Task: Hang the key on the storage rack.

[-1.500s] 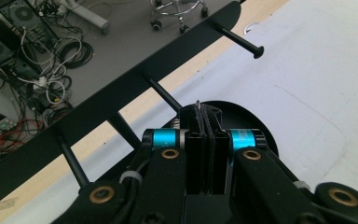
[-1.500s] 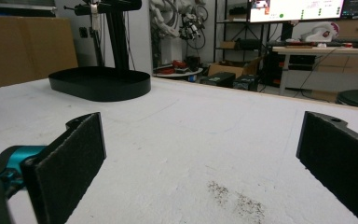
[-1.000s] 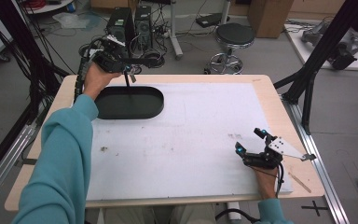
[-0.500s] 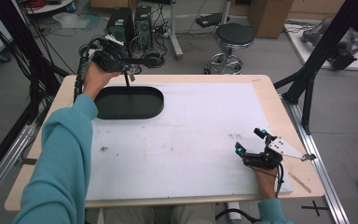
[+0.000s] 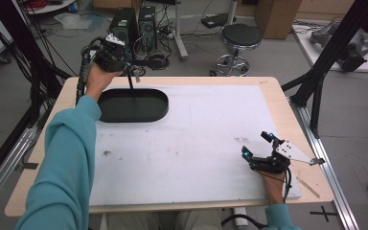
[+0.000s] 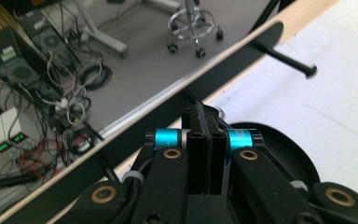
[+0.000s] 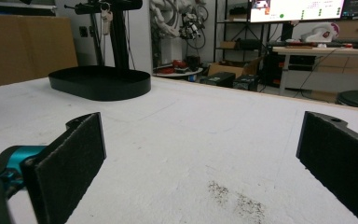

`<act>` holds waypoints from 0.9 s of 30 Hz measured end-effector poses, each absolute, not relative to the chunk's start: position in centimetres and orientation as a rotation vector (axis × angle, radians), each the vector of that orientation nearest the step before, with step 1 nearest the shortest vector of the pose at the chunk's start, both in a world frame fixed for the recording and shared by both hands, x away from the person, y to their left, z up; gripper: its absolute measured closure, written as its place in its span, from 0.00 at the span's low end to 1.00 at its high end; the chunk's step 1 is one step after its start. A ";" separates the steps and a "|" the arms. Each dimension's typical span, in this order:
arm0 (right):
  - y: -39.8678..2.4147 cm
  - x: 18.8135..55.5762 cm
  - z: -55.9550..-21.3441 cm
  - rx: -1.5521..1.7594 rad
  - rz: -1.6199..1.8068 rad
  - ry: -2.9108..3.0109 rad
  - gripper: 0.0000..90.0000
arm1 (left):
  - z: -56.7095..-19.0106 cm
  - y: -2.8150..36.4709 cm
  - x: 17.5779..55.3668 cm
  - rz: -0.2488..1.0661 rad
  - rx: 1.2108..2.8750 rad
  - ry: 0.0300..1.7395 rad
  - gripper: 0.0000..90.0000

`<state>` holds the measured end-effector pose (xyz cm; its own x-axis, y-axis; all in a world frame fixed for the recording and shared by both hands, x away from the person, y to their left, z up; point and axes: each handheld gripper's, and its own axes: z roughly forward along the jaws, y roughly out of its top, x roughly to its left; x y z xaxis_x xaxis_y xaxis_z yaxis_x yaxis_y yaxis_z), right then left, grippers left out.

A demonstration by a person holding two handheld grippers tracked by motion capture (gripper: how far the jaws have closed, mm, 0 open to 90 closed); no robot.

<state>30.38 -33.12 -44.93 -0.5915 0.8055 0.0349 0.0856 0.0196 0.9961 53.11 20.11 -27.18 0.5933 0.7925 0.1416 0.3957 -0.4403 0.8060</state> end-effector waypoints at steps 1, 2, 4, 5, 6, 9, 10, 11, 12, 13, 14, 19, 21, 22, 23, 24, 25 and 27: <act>-33.2 30.4 -44.9 0.910 1.620 1.732 0.00 | -27.2 20.2 53.1 0.675 2.047 0.923 0.95; -33.2 30.4 -44.9 0.910 1.620 1.732 0.00 | -27.2 20.3 53.1 0.688 2.041 0.904 0.85; -33.2 30.4 -44.9 0.912 1.625 1.731 0.00 | -27.1 20.4 52.8 0.745 2.047 0.870 0.70; -33.2 30.4 -44.9 0.912 1.625 1.730 0.00 | -27.1 20.5 52.6 0.769 2.024 0.864 0.61; -33.2 30.4 -44.9 0.912 1.625 1.731 0.00 | -27.0 20.7 52.3 0.767 1.995 0.845 0.53; -33.2 30.4 -44.9 0.909 1.624 1.732 0.00 | -27.0 21.2 51.2 0.730 1.934 0.808 0.31; -33.2 30.4 -44.9 0.911 1.626 1.731 0.00 | -27.0 21.4 50.7 0.706 1.931 0.799 0.21; -33.2 30.4 -44.9 0.909 1.625 1.732 0.00 | -27.0 21.6 50.2 0.691 1.926 0.784 0.11; -33.2 30.4 -44.9 0.908 1.624 1.732 0.00 | -27.0 21.9 49.4 0.684 1.906 0.762 0.07; -33.2 30.4 -44.9 0.909 1.621 1.734 0.00 | -27.0 22.4 48.4 0.673 1.881 0.736 0.05; -33.2 30.4 -44.9 0.909 1.620 1.733 0.00 | -27.0 22.6 47.9 0.667 1.864 0.724 0.02; -33.2 30.4 -44.9 0.925 1.626 1.733 0.00 | -27.5 25.0 42.7 0.657 1.778 0.619 0.02; -33.2 30.4 -44.9 0.921 1.623 1.731 0.00 | -27.9 25.8 41.1 0.656 1.750 0.599 0.02; -33.2 30.4 -44.9 0.923 1.625 1.731 0.00 | -28.3 26.2 40.3 0.647 1.725 0.589 0.02; -33.2 30.4 -44.9 0.926 1.626 1.731 0.00 | -28.8 26.4 39.5 0.643 1.705 0.587 0.02; -33.2 30.4 -44.9 0.926 1.626 1.731 0.00 | -29.5 26.7 38.5 0.639 1.690 0.578 0.02; -33.2 30.4 -44.9 0.923 1.625 1.731 0.00 | -30.2 26.9 37.8 0.633 1.675 0.570 0.02; -33.1 30.4 -44.9 0.918 1.626 1.732 0.00 | -31.5 27.2 36.5 0.624 1.656 0.567 0.02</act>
<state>30.43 -33.14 -44.93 -0.5906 0.8060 0.0400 0.0907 0.0171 0.9957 36.46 27.21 -31.51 0.7359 0.6709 0.0911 0.0271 -0.1636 0.9862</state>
